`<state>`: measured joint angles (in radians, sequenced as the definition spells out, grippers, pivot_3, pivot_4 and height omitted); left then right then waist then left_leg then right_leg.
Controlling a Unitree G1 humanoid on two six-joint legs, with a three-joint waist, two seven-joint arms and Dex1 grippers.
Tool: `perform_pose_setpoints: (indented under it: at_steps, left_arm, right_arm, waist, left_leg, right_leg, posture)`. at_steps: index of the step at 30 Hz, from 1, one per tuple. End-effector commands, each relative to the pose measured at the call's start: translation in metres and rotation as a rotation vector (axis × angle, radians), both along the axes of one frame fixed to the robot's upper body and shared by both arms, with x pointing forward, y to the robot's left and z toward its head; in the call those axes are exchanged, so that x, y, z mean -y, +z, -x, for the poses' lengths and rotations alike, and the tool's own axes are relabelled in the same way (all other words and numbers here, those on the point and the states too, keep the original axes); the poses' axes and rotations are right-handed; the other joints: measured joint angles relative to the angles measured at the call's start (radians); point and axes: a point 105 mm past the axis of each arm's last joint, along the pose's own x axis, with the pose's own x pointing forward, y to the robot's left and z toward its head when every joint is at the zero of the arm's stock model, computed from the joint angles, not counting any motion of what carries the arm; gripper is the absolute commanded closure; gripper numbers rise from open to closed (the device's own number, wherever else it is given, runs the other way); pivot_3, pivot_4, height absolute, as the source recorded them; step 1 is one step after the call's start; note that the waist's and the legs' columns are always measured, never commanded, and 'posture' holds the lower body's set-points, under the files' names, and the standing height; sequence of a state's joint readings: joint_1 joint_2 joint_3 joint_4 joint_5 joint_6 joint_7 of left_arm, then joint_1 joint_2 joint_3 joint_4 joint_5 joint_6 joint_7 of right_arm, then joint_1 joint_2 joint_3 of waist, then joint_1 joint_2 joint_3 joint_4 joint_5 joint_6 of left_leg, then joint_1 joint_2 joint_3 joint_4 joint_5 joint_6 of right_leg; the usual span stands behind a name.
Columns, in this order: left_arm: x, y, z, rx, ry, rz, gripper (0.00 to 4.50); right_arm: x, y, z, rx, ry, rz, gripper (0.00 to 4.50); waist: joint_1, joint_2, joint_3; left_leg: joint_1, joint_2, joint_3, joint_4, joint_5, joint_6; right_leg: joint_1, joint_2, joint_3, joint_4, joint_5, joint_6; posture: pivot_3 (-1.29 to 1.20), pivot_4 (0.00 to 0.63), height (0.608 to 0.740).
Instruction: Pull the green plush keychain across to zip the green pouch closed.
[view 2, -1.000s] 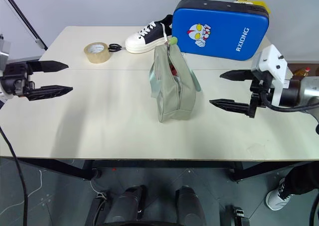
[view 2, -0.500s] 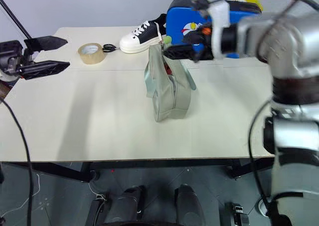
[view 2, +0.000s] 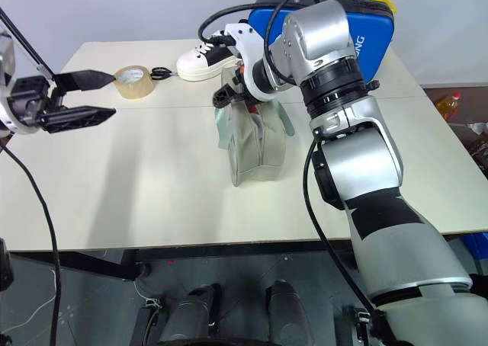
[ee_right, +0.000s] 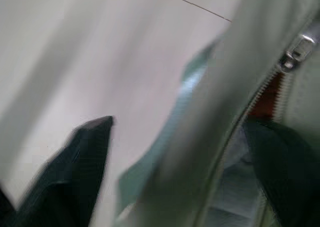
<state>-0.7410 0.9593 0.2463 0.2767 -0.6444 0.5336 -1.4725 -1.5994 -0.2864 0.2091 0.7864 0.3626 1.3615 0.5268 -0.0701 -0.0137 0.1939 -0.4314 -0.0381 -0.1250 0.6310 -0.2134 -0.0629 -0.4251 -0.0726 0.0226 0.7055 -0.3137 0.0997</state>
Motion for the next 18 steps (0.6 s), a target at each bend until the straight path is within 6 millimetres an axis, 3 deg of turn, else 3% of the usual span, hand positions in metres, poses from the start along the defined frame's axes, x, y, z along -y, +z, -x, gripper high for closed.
perform_pose_setpoints:
  at_steps: [1, 5, 11, 18]
  left_arm:
    - [0.002, 0.011, 0.006, 0.06, -0.002, -0.013, 0.0]
    - [0.002, 0.009, 0.007, 0.056, 0.002, -0.013, 0.0]
    - [0.005, 0.001, 0.007, 0.038, 0.0, -0.024, 0.0]
    - [0.007, -0.001, 0.005, 0.032, -0.006, -0.023, 0.0]
  right_arm:
    - [-0.01, 0.023, 0.001, 0.1, 0.046, 0.004, 2.39]
    - [-0.014, 0.031, 0.006, 0.138, 0.101, 0.015, 4.46]
    - [-0.016, 0.058, 0.04, 0.379, 0.465, 0.145, 4.46]
    - [-0.002, 0.049, 0.076, 0.523, 0.782, 0.345, 4.46]
  waist:
    - [-0.001, 0.0, 0.0]
    - [-0.001, 0.0, 0.0]
    - [-0.002, 0.0, 0.0]
    - [-0.004, 0.0, 0.0]
  left_leg:
    - [0.0, 0.0, 0.0, 0.0, 0.0, 0.0]
    - [0.0, 0.0, 0.0, 0.0, 0.0, 0.0]
    - [-0.002, 0.0, 0.0, 0.0, 0.0, 0.0]
    - [-0.003, 0.001, 0.0, 0.002, 0.0, 0.0]
  right_leg:
    - [0.0, 0.0, 0.0, 0.0, 0.0, 0.0]
    - [0.0, 0.001, 0.0, 0.0, 0.0, 0.0]
    - [-0.002, 0.001, 0.0, 0.0, 0.0, 0.0]
    - [-0.002, 0.001, 0.0, 0.001, 0.0, 0.0]
  posture:
    - [0.0, 0.15, 0.695]
    - [0.0, 0.15, 0.695]
    - [0.0, 0.15, 0.695]
    - [0.0, 0.15, 0.695]
